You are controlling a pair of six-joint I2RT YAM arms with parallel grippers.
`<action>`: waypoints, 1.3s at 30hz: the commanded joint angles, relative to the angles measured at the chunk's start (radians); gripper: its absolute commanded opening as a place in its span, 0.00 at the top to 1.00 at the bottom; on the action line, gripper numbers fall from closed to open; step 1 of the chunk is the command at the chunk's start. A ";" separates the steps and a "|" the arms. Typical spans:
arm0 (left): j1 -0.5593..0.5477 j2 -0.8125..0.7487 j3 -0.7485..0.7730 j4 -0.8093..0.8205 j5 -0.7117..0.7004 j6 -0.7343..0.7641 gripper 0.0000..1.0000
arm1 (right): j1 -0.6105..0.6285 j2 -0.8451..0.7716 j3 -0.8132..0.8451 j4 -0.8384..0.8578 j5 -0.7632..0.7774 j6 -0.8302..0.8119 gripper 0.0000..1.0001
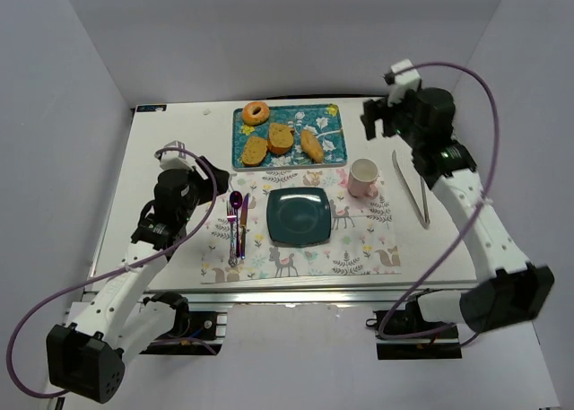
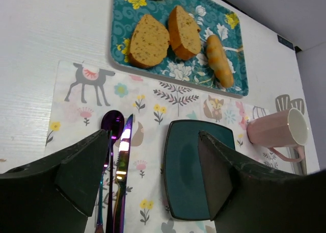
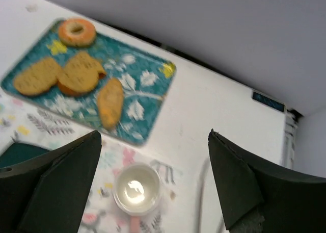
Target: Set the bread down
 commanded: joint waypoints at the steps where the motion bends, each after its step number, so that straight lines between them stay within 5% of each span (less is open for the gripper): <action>1: -0.001 0.001 -0.003 0.095 0.059 0.012 0.20 | -0.122 -0.132 -0.183 -0.119 -0.060 -0.063 0.11; 4: -0.001 0.014 -0.015 0.124 0.102 0.012 0.30 | -0.247 -0.215 -0.283 -0.212 -0.280 -0.244 0.16; 5: -0.001 0.021 -0.021 0.134 0.116 0.012 0.65 | -0.281 -0.221 -0.308 -0.232 -0.318 -0.250 0.32; 7: -0.001 0.042 -0.018 0.129 0.134 0.013 1.00 | -0.405 -0.229 -0.325 -0.260 -0.438 -0.238 0.55; 9: -0.001 0.053 -0.018 0.132 0.181 0.022 1.00 | -0.510 -0.208 -0.339 -0.310 -0.581 -0.238 0.86; 10: -0.001 0.053 -0.018 0.132 0.188 0.022 1.00 | -0.531 -0.208 -0.339 -0.338 -0.582 -0.238 0.86; 12: -0.001 0.050 -0.021 0.123 0.194 0.028 0.74 | -0.605 -0.156 -0.323 -0.402 -0.698 -0.301 0.67; 13: -0.001 0.041 -0.021 0.117 0.180 0.030 0.57 | -0.622 -0.131 -0.316 -0.436 -0.738 -0.322 0.30; 15: -0.001 0.025 -0.030 0.111 0.169 0.036 0.30 | -0.636 -0.052 -0.273 -0.540 -0.742 -0.373 0.11; 18: -0.001 -0.018 -0.082 0.114 0.151 0.041 0.20 | -0.634 0.017 -0.359 -0.387 -0.461 -0.323 0.11; 29: -0.001 0.045 -0.073 0.117 0.151 0.056 0.19 | -0.513 0.174 -0.462 -0.082 -0.035 -0.165 0.18; 39: -0.001 0.125 -0.003 0.095 0.119 0.085 0.19 | -0.498 0.366 -0.377 -0.015 -0.009 -0.123 0.22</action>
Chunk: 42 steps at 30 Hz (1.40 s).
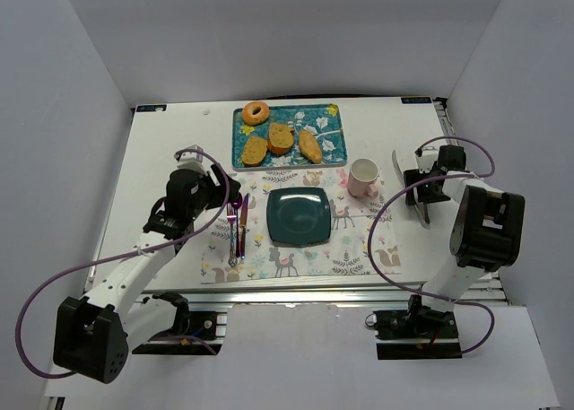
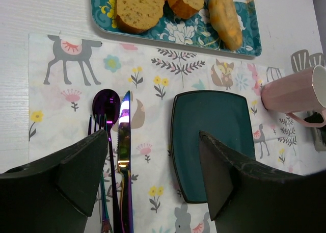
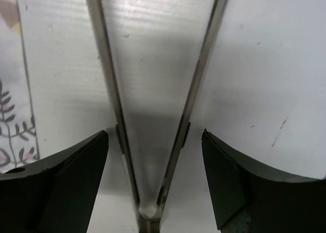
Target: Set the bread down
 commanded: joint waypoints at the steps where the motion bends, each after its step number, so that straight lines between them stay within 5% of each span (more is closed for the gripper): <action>1: -0.001 0.003 0.060 0.004 -0.030 0.020 0.19 | 0.001 0.028 0.055 0.068 0.047 0.022 0.22; 5: -0.002 0.016 0.054 0.027 -0.035 0.005 0.19 | 0.001 0.044 0.064 0.060 0.012 0.008 0.24; 11: -0.001 0.013 0.051 0.047 -0.047 -0.026 0.19 | -0.007 0.121 0.113 -0.039 -0.080 -0.022 0.39; 24: -0.001 -0.043 0.045 0.017 -0.076 -0.027 0.19 | -0.022 0.150 0.166 -0.121 -0.111 -0.140 0.96; 28: -0.001 -0.051 0.060 -0.003 -0.076 -0.024 0.19 | -0.025 0.048 0.290 -0.245 -0.351 -0.209 0.97; 31: -0.001 -0.060 0.063 0.006 -0.072 -0.033 0.19 | 0.000 -0.013 0.458 -0.399 -0.572 -0.225 0.81; 42: -0.001 -0.070 0.061 0.011 -0.057 -0.067 0.19 | 0.300 -0.006 0.758 -0.448 -0.639 -0.089 0.66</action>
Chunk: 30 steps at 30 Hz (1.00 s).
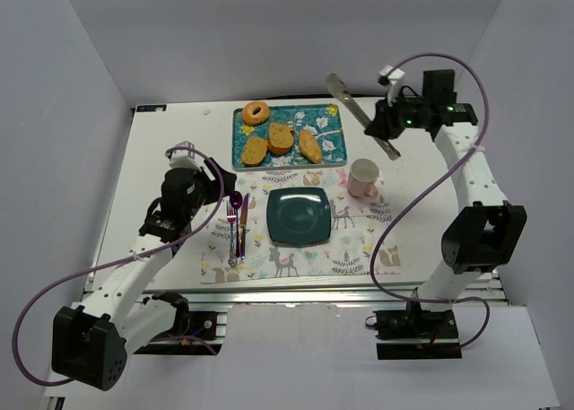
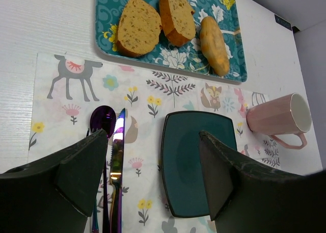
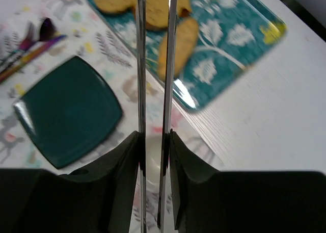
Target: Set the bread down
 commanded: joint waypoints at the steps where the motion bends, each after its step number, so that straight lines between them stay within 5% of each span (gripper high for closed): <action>1: -0.001 -0.036 0.036 -0.007 0.005 -0.015 0.19 | 0.094 0.048 0.094 -0.042 -0.058 0.078 0.66; 16: -0.001 -0.139 0.007 -0.061 -0.049 -0.055 0.19 | 0.355 0.183 0.215 0.024 0.059 0.114 0.60; 23: -0.001 -0.127 0.015 -0.070 -0.058 -0.052 0.19 | 0.487 0.221 0.160 0.118 0.434 0.053 0.60; 30: -0.001 -0.116 0.009 -0.060 -0.058 -0.052 0.19 | 0.530 0.238 0.075 0.194 0.604 -0.024 0.60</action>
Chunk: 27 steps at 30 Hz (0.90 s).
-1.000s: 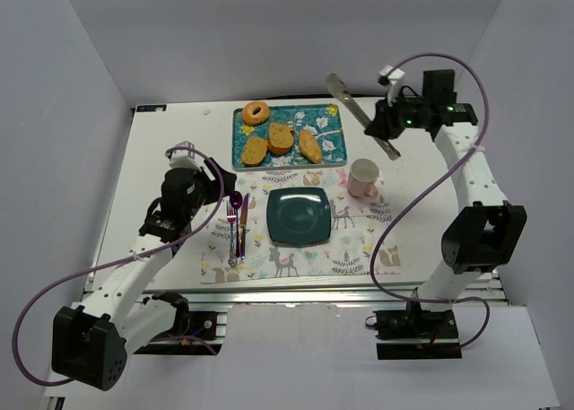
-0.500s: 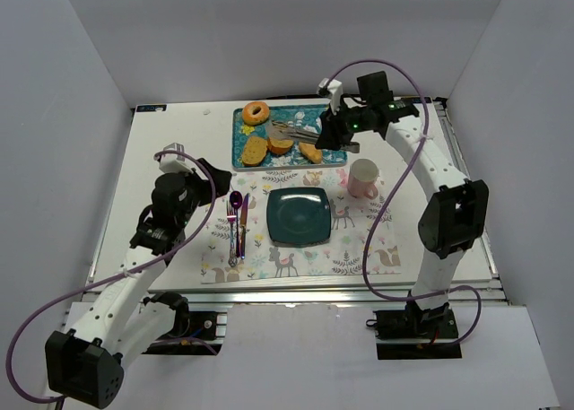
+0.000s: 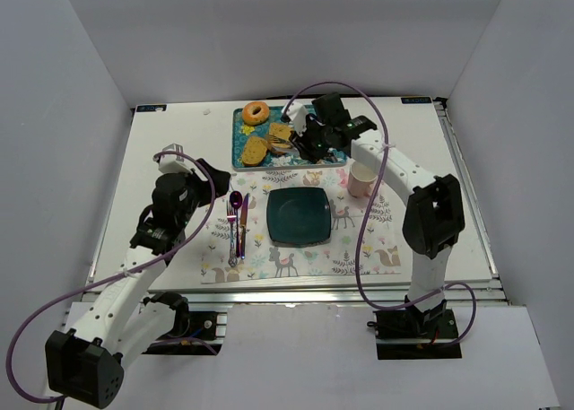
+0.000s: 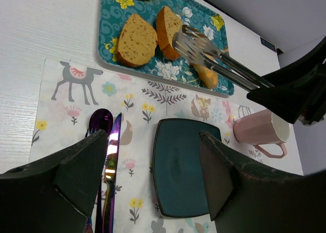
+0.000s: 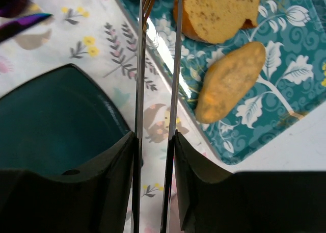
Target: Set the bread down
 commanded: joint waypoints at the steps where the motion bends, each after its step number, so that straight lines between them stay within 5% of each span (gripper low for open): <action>1: -0.001 0.007 0.008 0.004 -0.013 -0.001 0.19 | -0.003 0.009 -0.015 0.090 0.143 -0.062 0.60; 27: -0.002 0.010 -0.004 0.013 -0.010 -0.002 0.19 | 0.025 0.035 -0.029 0.062 0.124 -0.083 0.58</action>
